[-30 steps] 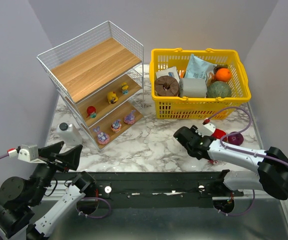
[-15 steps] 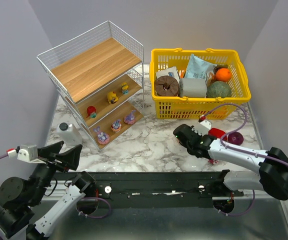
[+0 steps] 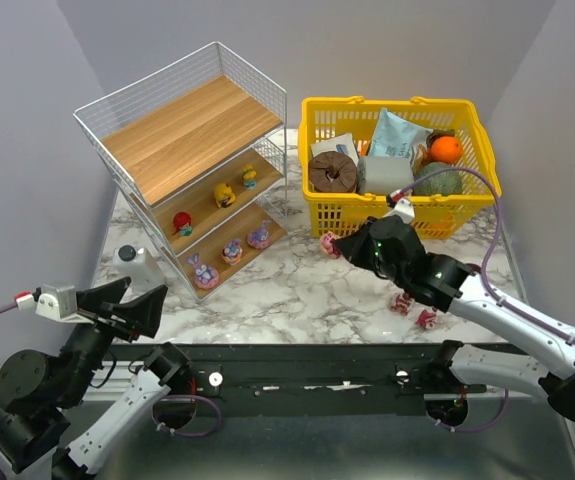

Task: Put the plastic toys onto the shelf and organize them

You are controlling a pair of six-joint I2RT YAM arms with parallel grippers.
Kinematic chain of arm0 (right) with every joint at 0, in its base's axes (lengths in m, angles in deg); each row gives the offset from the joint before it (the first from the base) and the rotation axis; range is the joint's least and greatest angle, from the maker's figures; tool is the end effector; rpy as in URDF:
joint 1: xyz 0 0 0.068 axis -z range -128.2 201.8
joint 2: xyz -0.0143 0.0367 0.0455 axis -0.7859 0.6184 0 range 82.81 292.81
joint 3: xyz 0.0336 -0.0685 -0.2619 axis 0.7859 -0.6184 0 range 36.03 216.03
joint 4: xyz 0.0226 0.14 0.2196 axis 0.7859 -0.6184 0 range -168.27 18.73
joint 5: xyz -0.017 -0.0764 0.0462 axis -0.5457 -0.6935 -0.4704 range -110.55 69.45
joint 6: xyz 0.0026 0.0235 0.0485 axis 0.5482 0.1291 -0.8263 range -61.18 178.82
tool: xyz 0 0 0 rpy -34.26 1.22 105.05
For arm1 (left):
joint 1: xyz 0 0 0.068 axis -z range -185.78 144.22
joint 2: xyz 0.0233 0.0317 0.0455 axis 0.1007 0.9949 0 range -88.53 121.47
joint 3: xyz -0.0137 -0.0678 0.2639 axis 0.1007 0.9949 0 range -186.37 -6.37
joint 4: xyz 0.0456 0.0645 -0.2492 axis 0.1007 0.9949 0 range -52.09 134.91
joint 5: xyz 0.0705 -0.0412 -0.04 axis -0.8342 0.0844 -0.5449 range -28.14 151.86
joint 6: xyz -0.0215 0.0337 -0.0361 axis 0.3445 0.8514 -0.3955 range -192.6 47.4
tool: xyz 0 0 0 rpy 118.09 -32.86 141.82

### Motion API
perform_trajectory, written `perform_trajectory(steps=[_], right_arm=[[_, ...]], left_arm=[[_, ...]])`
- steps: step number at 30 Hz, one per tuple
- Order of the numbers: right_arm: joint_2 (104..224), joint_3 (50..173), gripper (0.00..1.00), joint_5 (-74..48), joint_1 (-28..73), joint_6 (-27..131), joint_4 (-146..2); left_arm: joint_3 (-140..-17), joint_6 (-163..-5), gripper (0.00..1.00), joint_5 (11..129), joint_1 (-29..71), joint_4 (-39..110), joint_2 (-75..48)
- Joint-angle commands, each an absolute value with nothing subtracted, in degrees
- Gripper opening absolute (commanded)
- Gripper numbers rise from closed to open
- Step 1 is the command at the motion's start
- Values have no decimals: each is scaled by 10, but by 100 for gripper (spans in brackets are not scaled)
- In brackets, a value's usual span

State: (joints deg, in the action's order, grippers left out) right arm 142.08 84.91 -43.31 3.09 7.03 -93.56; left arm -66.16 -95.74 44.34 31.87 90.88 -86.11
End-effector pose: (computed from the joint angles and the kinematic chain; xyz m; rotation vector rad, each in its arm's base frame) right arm 0.1599 0.1614 0.2976 0.2930 2.1353 0.6247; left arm -0.0367 0.0418 0.3716 -0.0585 1.5283 -0.6240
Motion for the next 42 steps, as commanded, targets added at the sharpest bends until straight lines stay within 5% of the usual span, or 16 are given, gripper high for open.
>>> perform_trajectory(steps=[1, 15, 28, 42], right_arm=[[1410, 936, 1, -309, 33, 156, -912], [1519, 1187, 1, -118, 19, 227, -894], [1745, 1571, 1, -258, 20, 245, -1033], [1804, 1629, 7, -303, 20, 204, -1056]], left_arm=[[-668, -947, 99, 482, 321, 884, -848], [-682, -899, 99, 665, 321, 821, -794], [-740, -869, 99, 577, 321, 839, -742], [-741, -878, 99, 536, 321, 855, -756]])
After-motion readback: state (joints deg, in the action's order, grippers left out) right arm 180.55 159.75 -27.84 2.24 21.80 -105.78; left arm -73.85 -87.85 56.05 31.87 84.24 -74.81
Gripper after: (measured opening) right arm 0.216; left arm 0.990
